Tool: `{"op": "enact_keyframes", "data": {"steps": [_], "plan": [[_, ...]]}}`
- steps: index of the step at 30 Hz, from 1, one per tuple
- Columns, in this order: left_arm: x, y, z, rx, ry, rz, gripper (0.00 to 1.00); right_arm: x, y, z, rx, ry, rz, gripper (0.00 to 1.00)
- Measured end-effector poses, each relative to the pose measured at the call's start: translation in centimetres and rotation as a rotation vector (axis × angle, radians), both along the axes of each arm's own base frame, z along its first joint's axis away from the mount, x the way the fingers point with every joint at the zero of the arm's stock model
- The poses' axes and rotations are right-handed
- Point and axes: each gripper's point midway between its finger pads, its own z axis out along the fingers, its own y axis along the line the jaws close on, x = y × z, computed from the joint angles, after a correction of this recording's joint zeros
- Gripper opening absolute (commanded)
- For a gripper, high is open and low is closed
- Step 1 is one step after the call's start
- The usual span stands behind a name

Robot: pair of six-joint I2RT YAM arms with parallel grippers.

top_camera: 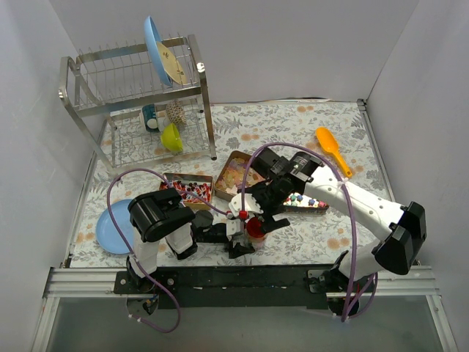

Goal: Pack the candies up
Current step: Screw the bottle lid onto the packing bottle.

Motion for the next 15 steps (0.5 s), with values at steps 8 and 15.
{"op": "enact_keyframes", "data": {"steps": [8,15], "plan": [[0.0,0.0,0.0,-0.001,0.0,0.0,0.0,-0.6,0.7,-2.4,-0.039,-0.025,0.126,0.98],[0.0,0.0,0.0,-0.001,0.0,0.0,0.0,-0.6,0.9,-3.6,-0.042,-0.043,0.161,0.78]]}}
